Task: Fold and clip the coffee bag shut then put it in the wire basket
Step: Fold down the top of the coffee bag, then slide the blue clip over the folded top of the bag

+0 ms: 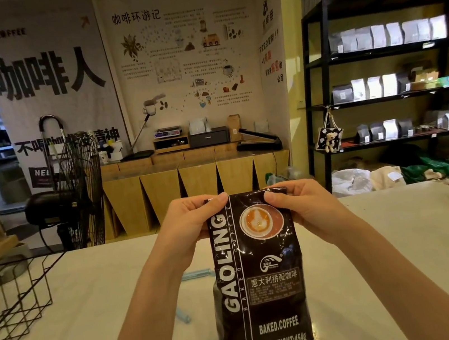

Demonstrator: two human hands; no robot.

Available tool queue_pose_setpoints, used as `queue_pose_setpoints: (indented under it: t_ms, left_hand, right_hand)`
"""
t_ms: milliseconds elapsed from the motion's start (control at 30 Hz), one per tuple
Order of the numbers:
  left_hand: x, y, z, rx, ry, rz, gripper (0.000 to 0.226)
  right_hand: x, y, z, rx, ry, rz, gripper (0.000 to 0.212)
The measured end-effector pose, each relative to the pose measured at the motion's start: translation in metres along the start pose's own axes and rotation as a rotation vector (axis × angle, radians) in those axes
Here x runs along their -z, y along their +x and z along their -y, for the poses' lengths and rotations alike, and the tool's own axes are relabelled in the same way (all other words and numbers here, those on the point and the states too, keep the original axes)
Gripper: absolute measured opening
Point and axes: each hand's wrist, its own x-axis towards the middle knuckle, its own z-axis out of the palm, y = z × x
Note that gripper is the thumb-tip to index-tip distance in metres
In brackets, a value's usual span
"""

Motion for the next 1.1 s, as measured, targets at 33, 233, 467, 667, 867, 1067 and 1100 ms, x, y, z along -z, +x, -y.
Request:
queue_pose_setpoints:
  t_ms: [33,233,467,667,867,1067,1100]
  left_hand:
    - [0.000,0.000,0.000,0.001,0.001,-0.009,0.015]
    - [-0.001,0.001,-0.003,0.017,0.011,-0.044,0.007]
    - [0.006,0.001,-0.003,-0.065,0.124,-0.013,0.018]
    - [0.033,0.005,0.008,0.024,0.358,0.001,0.031]
    - [0.114,0.009,0.075,0.241,1.189,-0.055,0.037]
    - [0.136,0.003,0.110,0.382,1.112,0.051,0.038]
    - [0.137,0.002,0.113,0.393,1.091,0.064,0.036]
  right_hand:
    - [0.000,-0.001,0.001,-0.005,0.010,0.008,0.025]
    - [-0.001,-0.004,0.009,-0.029,0.010,0.006,0.031]
    - [-0.006,-0.002,0.006,-0.020,0.011,-0.073,0.007]
    - [-0.009,0.003,0.000,-0.043,0.005,-0.161,0.005]
    - [-0.004,0.005,-0.003,-0.067,0.007,-0.181,0.005]
    - [-0.004,0.011,-0.008,-0.072,0.000,-0.172,0.005]
    - [-0.004,0.011,-0.008,-0.070,0.001,-0.171,0.005]
